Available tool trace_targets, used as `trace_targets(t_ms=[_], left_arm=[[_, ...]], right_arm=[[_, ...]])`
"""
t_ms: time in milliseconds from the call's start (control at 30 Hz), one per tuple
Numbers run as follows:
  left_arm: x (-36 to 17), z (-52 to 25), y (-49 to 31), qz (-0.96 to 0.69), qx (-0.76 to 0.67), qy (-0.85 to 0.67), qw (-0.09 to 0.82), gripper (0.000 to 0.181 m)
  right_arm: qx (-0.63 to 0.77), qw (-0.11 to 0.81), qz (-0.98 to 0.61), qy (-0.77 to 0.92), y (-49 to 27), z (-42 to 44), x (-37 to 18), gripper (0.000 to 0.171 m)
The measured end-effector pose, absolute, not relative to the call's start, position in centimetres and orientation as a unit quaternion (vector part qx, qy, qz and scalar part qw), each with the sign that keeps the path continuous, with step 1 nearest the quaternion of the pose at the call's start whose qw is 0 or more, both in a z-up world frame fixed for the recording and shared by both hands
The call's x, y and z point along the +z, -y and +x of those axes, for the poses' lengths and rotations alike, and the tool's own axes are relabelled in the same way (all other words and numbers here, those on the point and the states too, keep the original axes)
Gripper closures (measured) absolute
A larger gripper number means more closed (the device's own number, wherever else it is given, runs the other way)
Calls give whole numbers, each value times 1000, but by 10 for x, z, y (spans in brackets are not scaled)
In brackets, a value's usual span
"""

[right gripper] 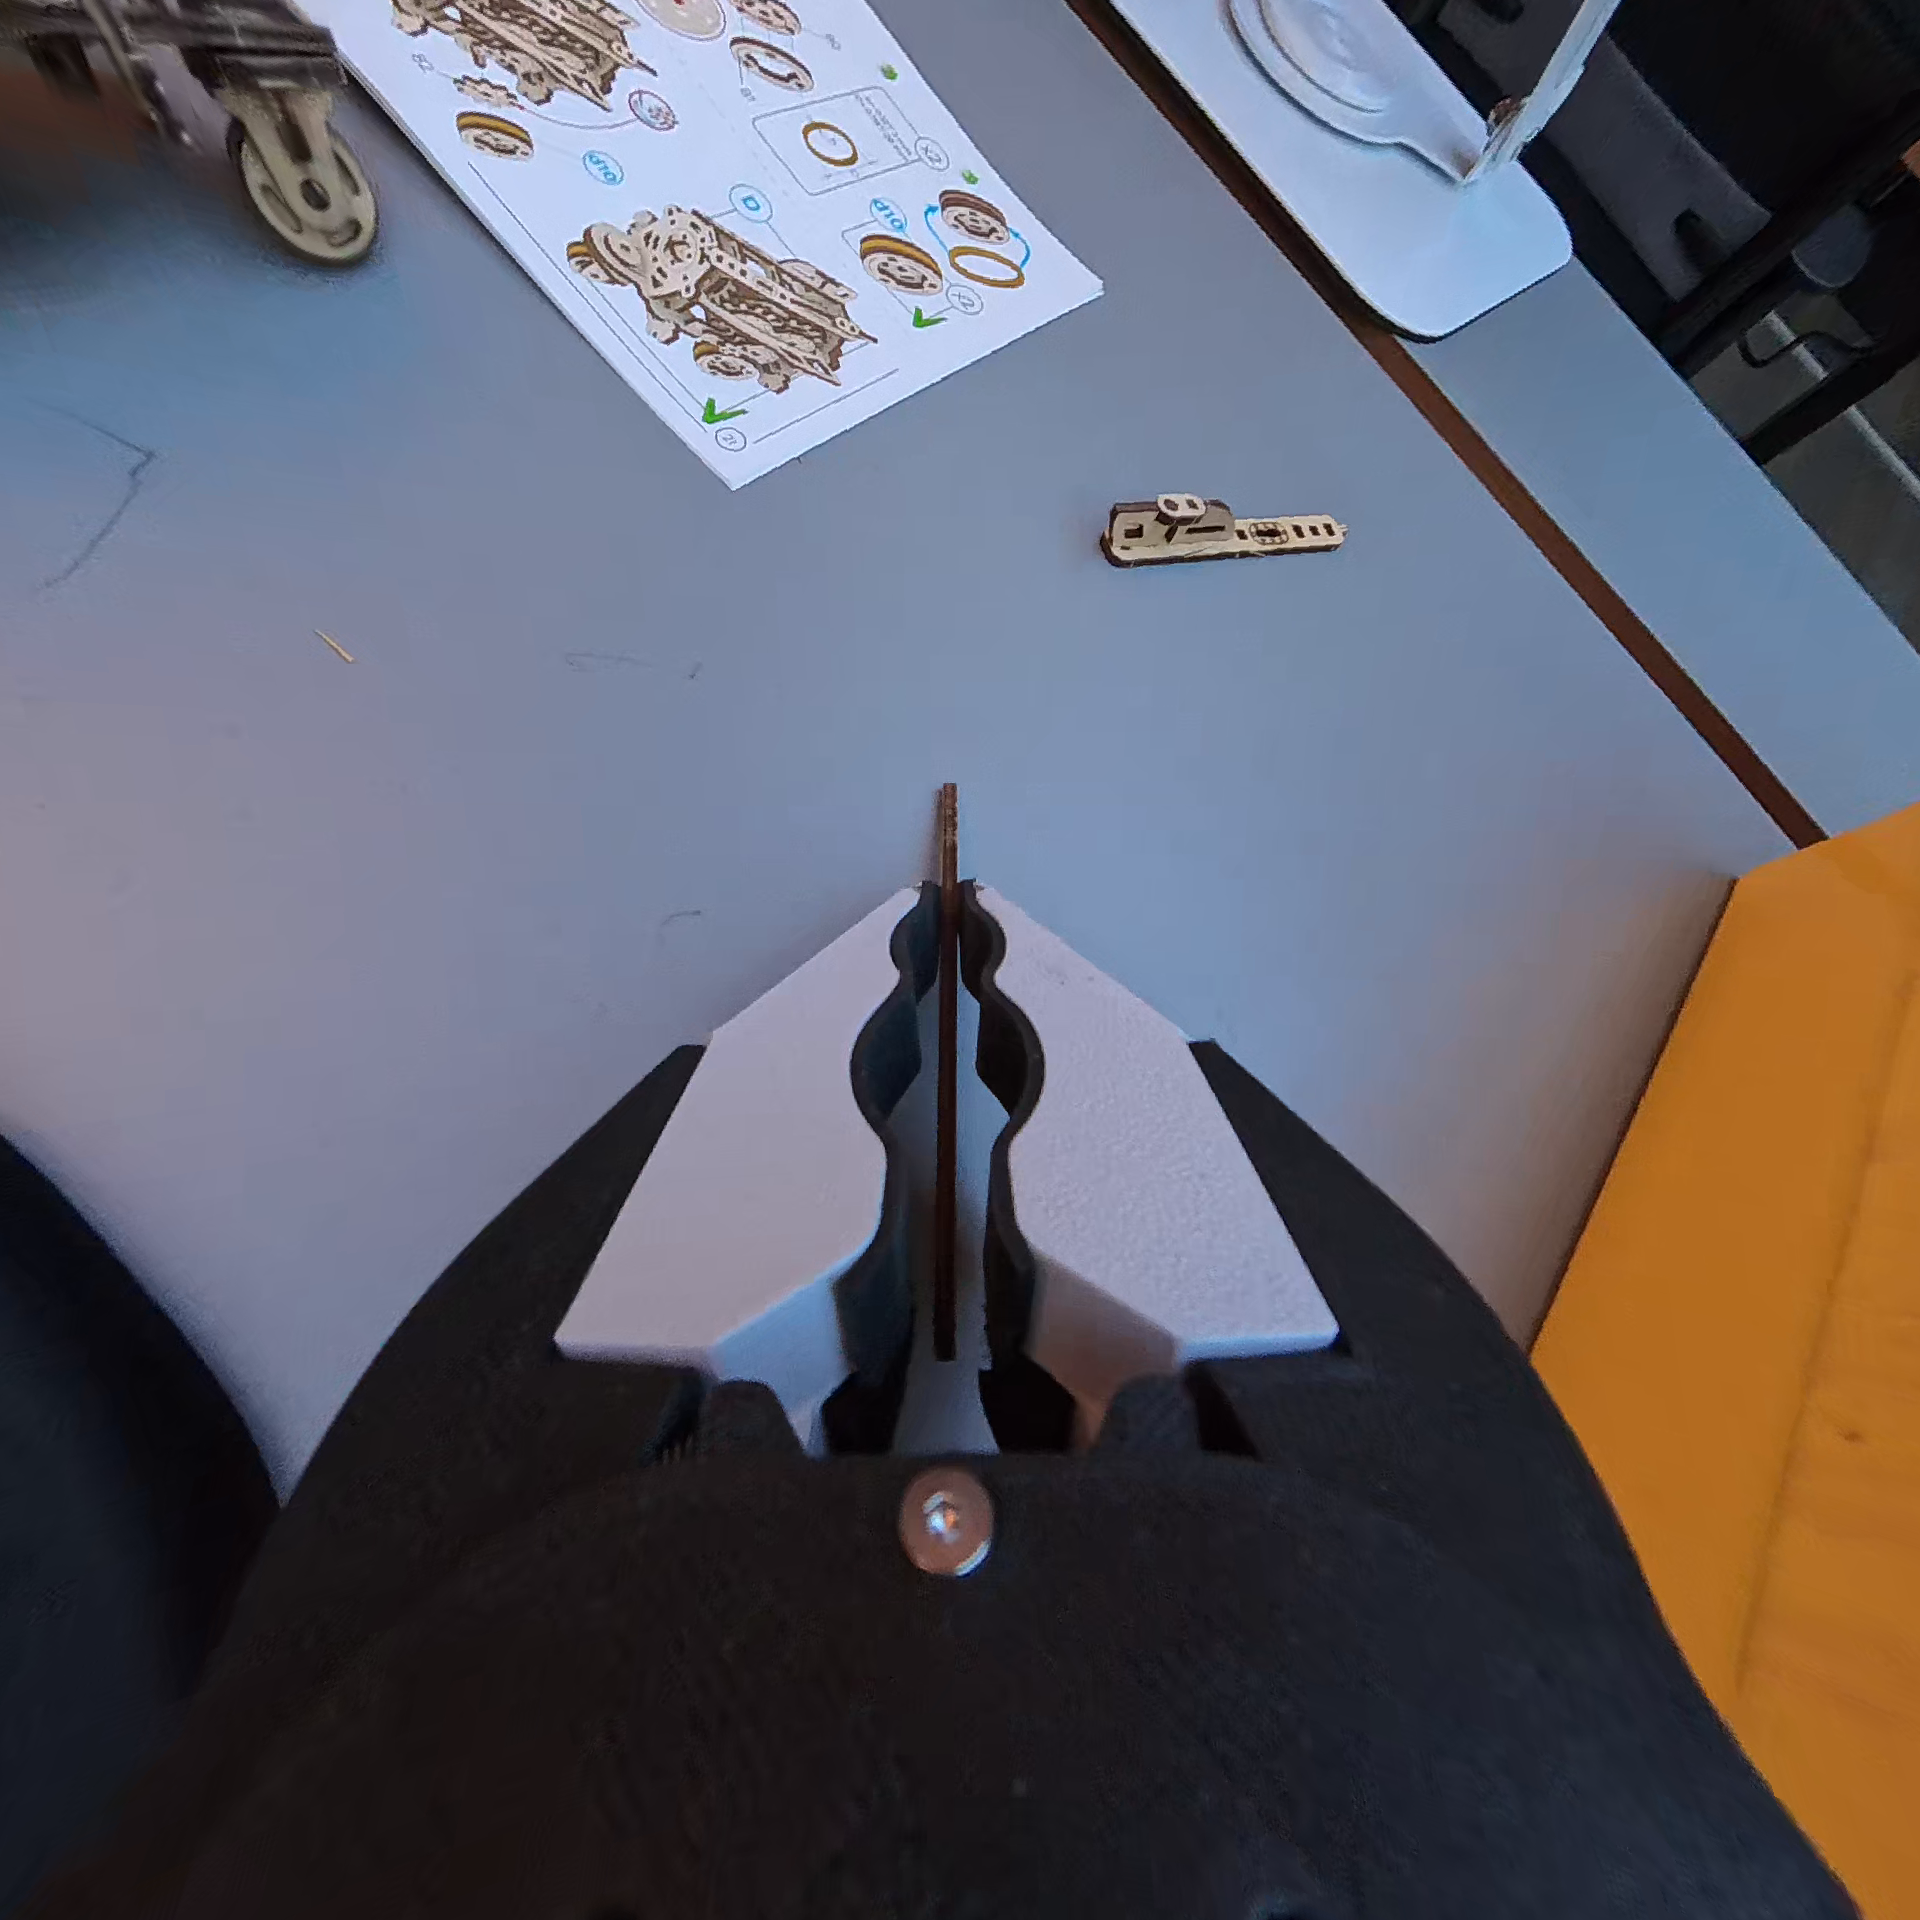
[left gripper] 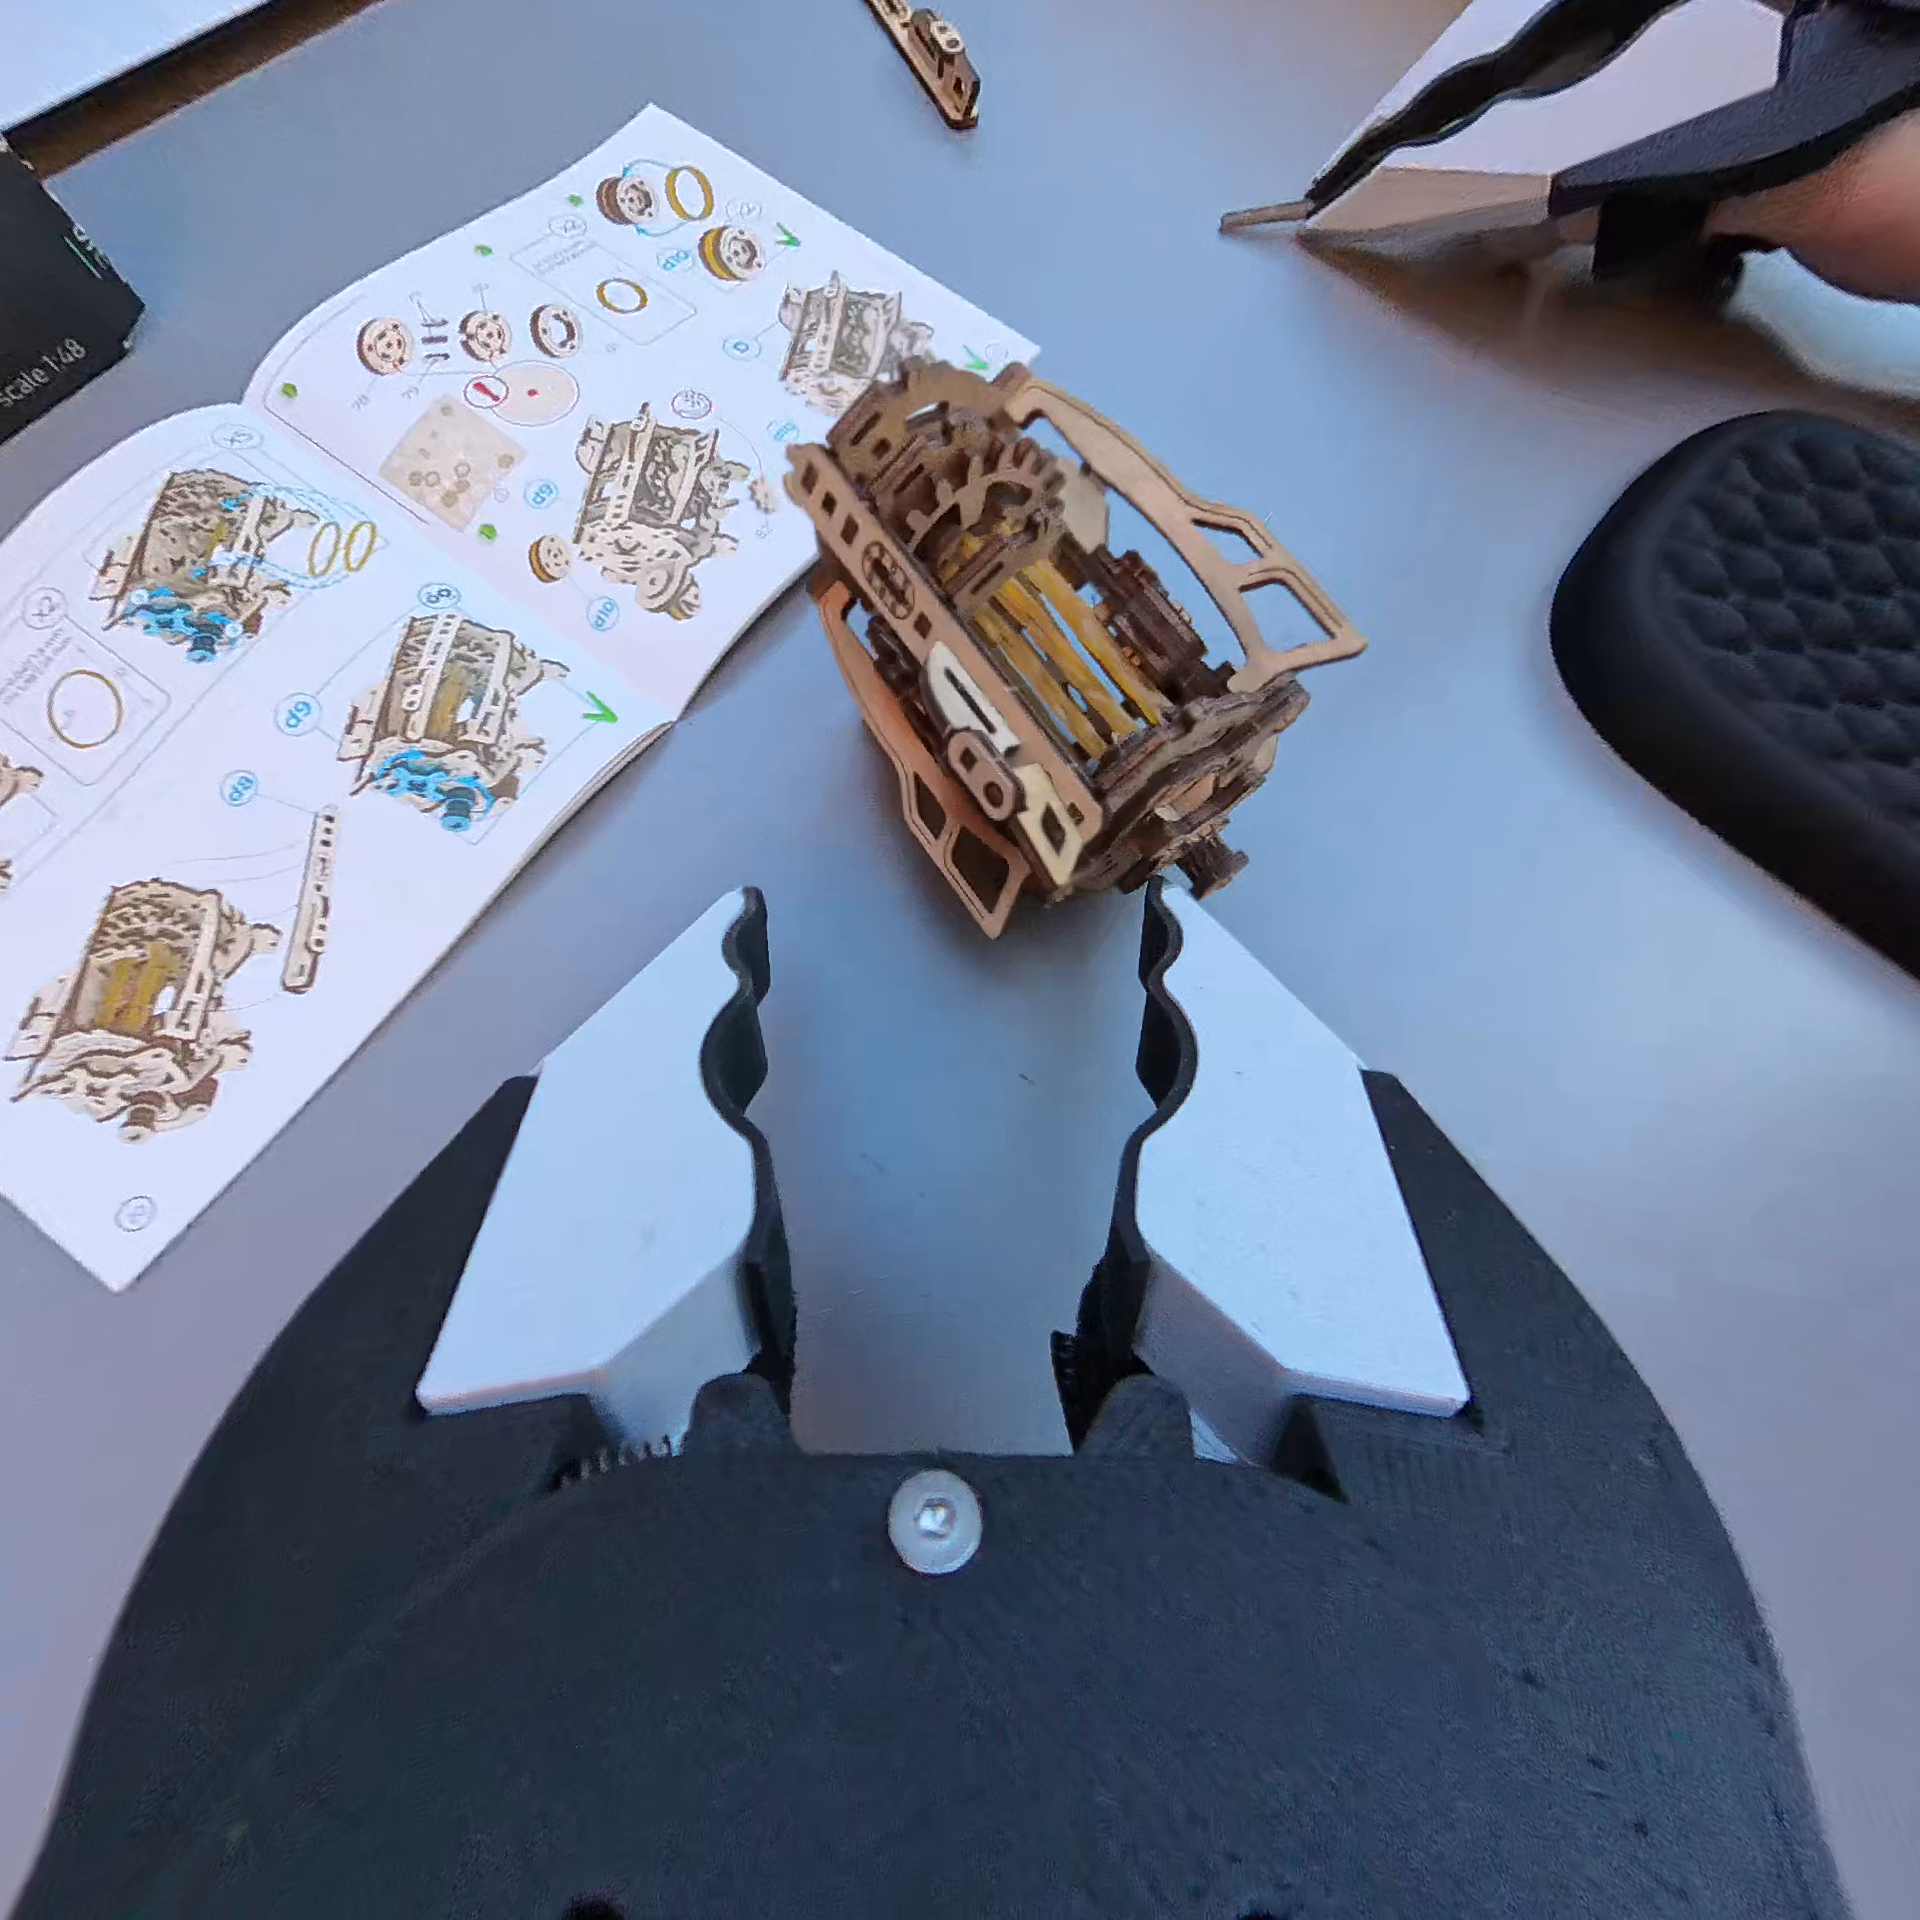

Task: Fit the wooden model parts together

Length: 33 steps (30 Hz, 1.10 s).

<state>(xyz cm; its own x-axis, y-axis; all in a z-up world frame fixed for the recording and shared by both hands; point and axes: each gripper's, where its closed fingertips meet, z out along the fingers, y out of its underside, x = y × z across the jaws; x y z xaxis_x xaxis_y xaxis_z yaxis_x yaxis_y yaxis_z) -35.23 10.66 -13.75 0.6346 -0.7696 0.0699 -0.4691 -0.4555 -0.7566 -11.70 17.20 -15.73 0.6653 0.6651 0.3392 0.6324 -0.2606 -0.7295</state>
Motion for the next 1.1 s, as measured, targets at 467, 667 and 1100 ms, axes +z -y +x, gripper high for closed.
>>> trace_targets(t_ms=[467,667,1100], left_arm=[[-93,-369,-120,-757,-418,-260,430,101],[-93,-362,-123,-754,-300,-294,504,66],[-122,-326,-136,-785,-217,-354,460,100]], right_arm=[[46,444,-789,421,-172,-122,-158,168],[34,470,-765,440,-164,-131,-151,151],[5,525,-692,496,-132,-178,-125,150]])
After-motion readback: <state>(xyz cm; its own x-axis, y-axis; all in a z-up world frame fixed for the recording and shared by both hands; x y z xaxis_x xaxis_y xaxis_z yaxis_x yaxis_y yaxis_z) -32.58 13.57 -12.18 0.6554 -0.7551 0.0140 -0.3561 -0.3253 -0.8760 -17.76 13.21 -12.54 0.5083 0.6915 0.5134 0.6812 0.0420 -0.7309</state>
